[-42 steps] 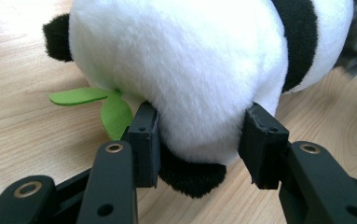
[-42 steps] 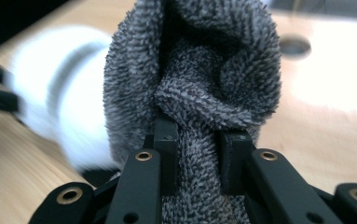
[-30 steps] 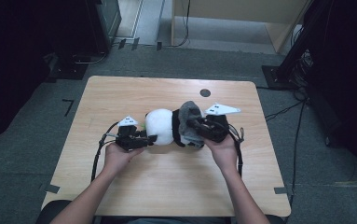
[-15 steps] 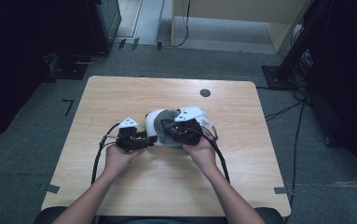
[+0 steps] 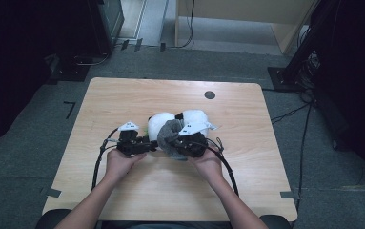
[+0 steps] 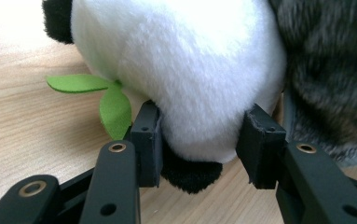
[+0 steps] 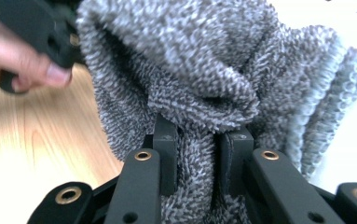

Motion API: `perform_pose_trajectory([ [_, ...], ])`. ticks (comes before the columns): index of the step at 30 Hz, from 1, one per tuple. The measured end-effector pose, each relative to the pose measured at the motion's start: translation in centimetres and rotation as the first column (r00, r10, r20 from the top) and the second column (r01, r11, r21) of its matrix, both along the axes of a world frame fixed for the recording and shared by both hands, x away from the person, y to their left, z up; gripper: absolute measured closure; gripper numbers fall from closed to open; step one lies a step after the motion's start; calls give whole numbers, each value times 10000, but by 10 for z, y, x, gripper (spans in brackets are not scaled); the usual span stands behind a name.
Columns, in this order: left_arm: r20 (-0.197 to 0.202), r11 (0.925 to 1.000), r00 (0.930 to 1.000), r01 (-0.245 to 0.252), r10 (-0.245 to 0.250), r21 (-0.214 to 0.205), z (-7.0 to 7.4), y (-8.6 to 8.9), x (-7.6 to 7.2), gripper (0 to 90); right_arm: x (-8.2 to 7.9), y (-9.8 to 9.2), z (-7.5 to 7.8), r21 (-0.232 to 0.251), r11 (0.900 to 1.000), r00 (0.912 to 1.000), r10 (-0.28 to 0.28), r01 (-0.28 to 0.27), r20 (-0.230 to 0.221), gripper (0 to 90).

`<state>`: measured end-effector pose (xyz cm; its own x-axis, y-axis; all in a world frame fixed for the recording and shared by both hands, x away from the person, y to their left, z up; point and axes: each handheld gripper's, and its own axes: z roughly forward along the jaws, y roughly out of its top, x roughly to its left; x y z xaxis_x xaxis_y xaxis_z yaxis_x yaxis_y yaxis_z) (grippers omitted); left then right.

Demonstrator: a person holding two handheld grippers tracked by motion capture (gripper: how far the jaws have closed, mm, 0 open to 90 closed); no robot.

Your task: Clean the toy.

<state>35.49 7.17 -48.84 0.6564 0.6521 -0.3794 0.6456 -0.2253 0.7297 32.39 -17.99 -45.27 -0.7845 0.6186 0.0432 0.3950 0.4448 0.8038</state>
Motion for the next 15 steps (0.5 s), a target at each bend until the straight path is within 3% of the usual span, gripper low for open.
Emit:
perform_pose_trajectory([
  [5, -31, 10000, 10000, 54, -54, 13, 1, 0, 1, 559, -5, -4, -11, -200, 9998, 9992, 28, -36, -388, 745],
  [15, -127, 9999, 9999, 89, -87, 127, 2, -1, 3, 563, -7, -8, -36, -1071, 9942, 9950, -184, 78, -981, 754],
])
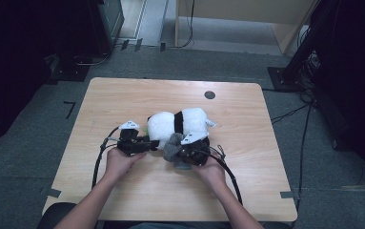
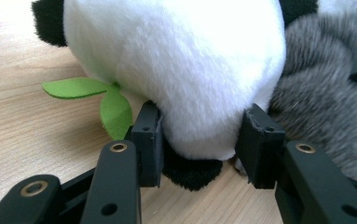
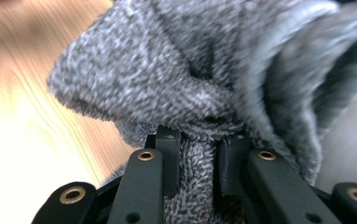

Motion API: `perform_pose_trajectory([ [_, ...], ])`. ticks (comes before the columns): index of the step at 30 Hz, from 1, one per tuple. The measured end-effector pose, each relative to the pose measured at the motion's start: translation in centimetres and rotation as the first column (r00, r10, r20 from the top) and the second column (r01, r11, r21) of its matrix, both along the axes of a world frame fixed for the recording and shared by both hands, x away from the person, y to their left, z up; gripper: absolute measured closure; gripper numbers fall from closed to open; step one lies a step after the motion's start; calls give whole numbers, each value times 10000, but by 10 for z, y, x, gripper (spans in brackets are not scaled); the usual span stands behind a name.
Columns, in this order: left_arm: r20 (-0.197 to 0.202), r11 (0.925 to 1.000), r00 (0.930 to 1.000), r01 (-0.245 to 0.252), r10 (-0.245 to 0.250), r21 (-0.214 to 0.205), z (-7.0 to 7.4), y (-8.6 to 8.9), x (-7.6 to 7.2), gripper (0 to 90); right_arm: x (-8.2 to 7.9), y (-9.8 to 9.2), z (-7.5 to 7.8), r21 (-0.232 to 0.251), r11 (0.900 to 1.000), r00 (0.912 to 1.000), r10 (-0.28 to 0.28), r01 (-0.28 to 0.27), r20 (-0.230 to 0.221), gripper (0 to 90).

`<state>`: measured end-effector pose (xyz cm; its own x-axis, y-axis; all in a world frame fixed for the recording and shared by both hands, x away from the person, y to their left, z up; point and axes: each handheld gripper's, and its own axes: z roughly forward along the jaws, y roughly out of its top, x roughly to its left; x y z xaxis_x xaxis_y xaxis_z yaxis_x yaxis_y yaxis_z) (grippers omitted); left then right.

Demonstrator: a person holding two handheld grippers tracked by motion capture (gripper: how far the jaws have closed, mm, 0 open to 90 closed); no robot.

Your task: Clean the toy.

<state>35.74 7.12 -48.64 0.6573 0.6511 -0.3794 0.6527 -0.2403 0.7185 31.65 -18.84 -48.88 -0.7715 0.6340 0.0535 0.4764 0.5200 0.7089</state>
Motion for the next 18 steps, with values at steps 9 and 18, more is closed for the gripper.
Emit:
perform_pose_trajectory([
  [9, 95, 9999, 9999, -86, 87, -78, 1, 2, 2, 566, -1, 0, 6, 133, 9999, 9985, -14, 21, -552, 765],
  [18, 226, 9999, 9997, 17, -14, -103, 1, 1, 1, 566, -7, -9, 62, 1963, 9805, 9978, -66, -65, 661, 765],
])
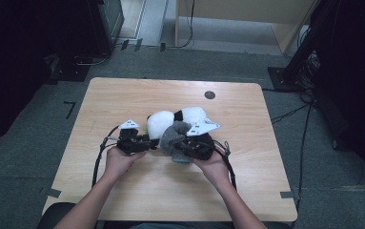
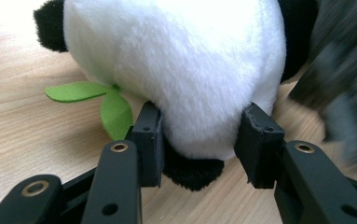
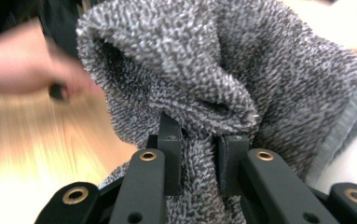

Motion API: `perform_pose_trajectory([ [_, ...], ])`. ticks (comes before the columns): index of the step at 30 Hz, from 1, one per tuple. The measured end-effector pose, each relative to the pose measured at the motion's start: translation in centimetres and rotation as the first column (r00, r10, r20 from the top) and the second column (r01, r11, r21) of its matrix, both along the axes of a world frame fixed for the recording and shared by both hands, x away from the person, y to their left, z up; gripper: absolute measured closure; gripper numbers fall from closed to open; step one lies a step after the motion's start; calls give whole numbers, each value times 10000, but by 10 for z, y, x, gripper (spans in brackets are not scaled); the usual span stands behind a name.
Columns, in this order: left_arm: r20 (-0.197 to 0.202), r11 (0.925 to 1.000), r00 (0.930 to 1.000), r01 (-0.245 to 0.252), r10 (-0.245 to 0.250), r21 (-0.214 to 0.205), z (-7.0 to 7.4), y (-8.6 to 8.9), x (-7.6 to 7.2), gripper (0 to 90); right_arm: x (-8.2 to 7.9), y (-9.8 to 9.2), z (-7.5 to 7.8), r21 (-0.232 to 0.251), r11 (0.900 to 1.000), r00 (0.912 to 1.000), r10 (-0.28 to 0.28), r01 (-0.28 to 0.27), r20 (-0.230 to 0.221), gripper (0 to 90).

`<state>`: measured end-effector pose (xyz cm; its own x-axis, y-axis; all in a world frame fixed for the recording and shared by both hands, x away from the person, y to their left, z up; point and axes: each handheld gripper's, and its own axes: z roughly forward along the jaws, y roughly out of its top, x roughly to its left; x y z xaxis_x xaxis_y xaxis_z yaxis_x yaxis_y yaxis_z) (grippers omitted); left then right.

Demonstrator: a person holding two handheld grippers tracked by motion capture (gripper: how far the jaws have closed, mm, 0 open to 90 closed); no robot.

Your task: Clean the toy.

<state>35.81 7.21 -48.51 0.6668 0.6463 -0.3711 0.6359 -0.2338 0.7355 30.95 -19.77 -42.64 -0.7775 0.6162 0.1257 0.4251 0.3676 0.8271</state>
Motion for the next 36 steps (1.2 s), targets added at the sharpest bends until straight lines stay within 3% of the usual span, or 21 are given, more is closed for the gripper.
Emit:
perform_pose_trajectory([
  [3, 89, 9999, 10000, -44, 44, -105, -1, 0, -3, 567, 1, -2, 17, 506, 9984, 9983, -285, 260, 501, 764],
  [5, 137, 10000, 9999, -51, 52, -84, -1, 0, -3, 569, 5, -1, 22, 573, 9978, 9968, -373, 333, 711, 764],
  [10, 208, 9998, 9998, -52, 56, -188, -1, 0, -5, 571, 17, 12, 13, 129, 9985, 9946, -533, 524, 896, 737],
  [14, 161, 9996, 9999, -13, 18, -282, -2, -1, -6, 581, 26, 25, -3, -632, 9971, 9984, -396, 420, 392, 758],
  [19, -9, 9998, 10000, -46, 46, -181, -3, 0, -6, 590, 27, 28, -15, -596, 9981, 9987, -95, 125, 497, 761],
  [21, -186, 9994, 9998, -76, 70, -345, -4, 1, -5, 589, 25, 26, -19, -578, 9983, 9984, 9, 24, 567, 761],
  [25, -257, 9990, 9996, -131, 121, -416, -5, 2, -3, 594, 17, 22, -32, -929, 9955, 9991, 199, -164, 368, 767],
  [32, -212, 9997, 9996, -192, 188, -181, -3, 4, -2, 598, 11, 21, -52, -1595, 9869, 9995, 225, -255, -203, 769],
  [36, -197, 9998, 9996, -190, 188, -117, -2, 5, -1, 603, 11, 19, -59, -2221, 9747, 9989, 137, -234, -452, 769],
])
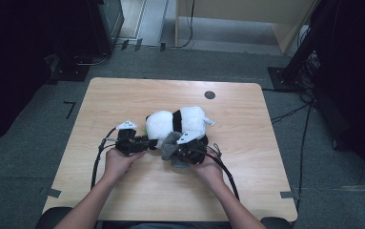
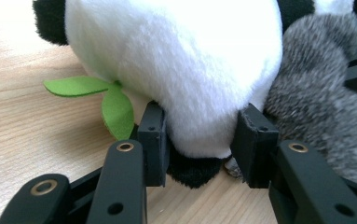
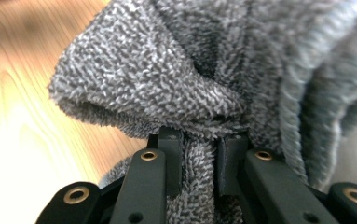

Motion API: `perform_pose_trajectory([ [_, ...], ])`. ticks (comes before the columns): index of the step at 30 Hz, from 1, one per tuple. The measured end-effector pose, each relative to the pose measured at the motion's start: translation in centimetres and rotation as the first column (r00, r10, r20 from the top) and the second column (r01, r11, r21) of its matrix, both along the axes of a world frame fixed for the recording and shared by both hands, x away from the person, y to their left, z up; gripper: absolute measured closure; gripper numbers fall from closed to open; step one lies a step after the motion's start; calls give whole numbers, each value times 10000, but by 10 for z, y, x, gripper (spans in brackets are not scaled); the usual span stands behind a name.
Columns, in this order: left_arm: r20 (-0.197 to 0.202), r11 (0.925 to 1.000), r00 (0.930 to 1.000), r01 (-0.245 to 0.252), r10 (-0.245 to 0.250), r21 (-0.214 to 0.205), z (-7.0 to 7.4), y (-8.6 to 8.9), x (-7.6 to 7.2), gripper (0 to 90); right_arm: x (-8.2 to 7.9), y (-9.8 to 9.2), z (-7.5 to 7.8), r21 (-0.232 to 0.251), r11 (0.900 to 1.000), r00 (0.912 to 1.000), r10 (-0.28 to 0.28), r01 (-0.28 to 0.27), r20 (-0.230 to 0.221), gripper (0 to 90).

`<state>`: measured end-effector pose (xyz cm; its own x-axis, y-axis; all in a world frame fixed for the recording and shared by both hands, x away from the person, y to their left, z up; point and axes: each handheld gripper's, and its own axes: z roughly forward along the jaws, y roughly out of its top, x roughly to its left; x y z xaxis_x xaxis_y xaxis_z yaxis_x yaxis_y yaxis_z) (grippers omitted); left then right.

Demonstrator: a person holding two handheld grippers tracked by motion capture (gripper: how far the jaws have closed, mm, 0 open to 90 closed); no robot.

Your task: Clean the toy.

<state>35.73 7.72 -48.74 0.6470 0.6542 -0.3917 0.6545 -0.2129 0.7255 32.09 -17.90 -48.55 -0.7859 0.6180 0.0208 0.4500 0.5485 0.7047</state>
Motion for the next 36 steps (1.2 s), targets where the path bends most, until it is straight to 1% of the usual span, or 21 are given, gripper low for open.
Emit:
perform_pose_trajectory([
  [3, 156, 9997, 9998, 90, -93, 205, 1, -2, 0, 607, -2, -6, 4, -352, 9993, 9999, -92, 87, -136, 769],
  [5, 133, 9996, 9998, 122, -126, 253, 2, -3, 0, 610, -5, -13, 9, -429, 9989, 9996, -210, 202, -184, 769],
  [8, 115, 9992, 9997, 197, -201, 334, 3, -4, 0, 612, -11, -27, 15, -476, 9978, 9989, -466, 462, -62, 769],
  [10, 122, 9991, 9997, 225, -230, 361, 3, -5, -1, 614, -11, -39, 19, -348, 9972, 9977, -668, 665, -81, 769],
  [14, 98, 9991, 9997, 233, -237, 363, 3, -6, -2, 616, -11, -63, 26, 108, 9933, 9932, -1146, 1149, -202, 769],
  [20, 85, 9994, 9998, 187, -189, 291, 3, -6, -1, 617, -9, -92, 28, 228, 9829, 9827, -1819, 1827, -353, 769],
  [26, 63, 9993, 9998, 183, -185, 322, 3, -5, -1, 618, -2, -114, 25, 382, 9668, 9659, -2496, 2526, -688, 769],
  [27, 66, 9993, 9998, 179, -181, 319, 3, -4, 0, 618, -1, -117, 24, 390, 9651, 9639, -2556, 2590, -747, 769],
  [29, 73, 9992, 9998, 173, -176, 351, 3, -4, 0, 618, 2, -122, 22, 320, 9587, 9565, -2792, 2826, -849, 769],
  [31, 71, 9994, 9999, 132, -134, 335, 3, -4, 0, 618, 4, -129, 20, 287, 9497, 9468, -3080, 3118, -937, 769],
  [33, 76, 9994, 9999, 98, -101, 336, 3, -3, 0, 621, 6, -136, 19, 288, 9384, 9352, -3403, 3445, -976, 770],
  [34, 123, 9993, 9999, 92, -96, 373, 3, -3, 0, 622, 6, -140, 20, 322, 9323, 9290, -3554, 3603, -1033, 770],
  [36, 192, 9992, 9998, 86, -93, 391, 3, -3, 0, 625, 6, -147, 23, 554, 9223, 9215, -3764, 3825, -958, 771],
])
